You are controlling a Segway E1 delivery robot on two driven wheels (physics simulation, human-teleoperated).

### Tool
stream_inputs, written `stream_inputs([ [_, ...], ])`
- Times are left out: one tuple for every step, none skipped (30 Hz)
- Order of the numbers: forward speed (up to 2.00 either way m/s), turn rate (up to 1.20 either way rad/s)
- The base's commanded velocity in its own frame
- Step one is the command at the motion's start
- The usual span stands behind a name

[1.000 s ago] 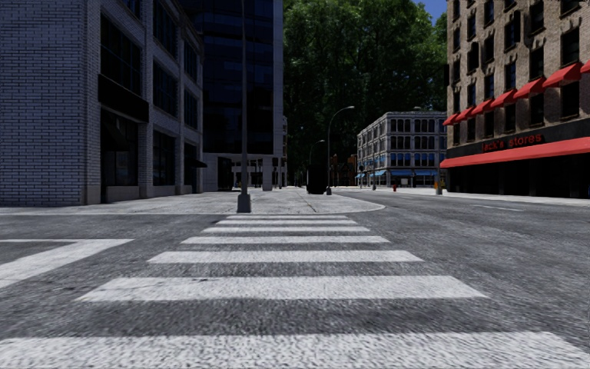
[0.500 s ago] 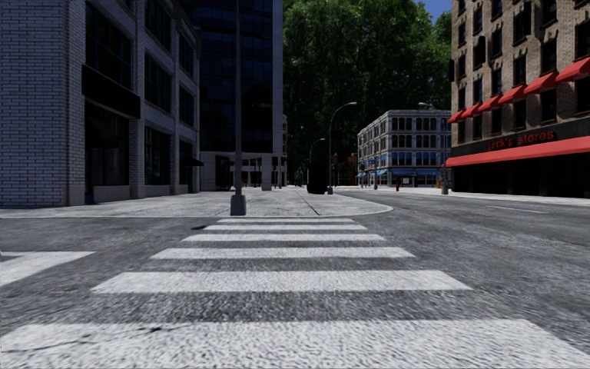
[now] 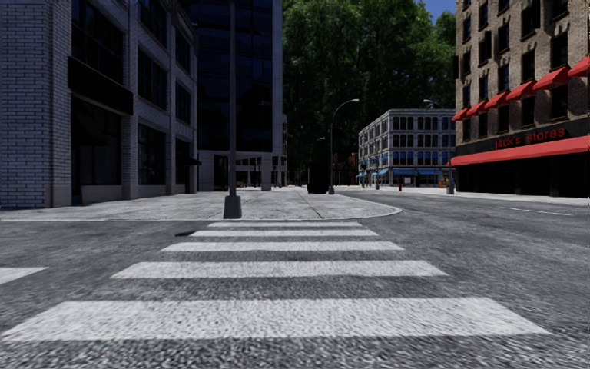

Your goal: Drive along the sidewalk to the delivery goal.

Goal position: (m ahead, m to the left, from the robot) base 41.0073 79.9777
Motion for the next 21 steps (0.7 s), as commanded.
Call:
stream_inputs([
  [1.37, 0.0],
  [1.37, 0.0],
  [1.37, 0.0],
  [1.37, 0.0],
  [2.0, 0.0],
  [2.0, 0.0],
  [2.0, 0.0],
  [2.0, 0.0],
  [2.0, 0.0],
  [2.0, 0.0],
  [2.0, 0.0],
  [2.0, 0.0],
  [2.0, 0.0],
  [2.0, 0.0],
  [2.0, 0.0],
  [2.0, 0.0],
  [2.0, 0.0],
  [2.0, 0.0],
  [2.0, 0.0],
  [2.0, 0.0],
  [2.0, 0.0],
])
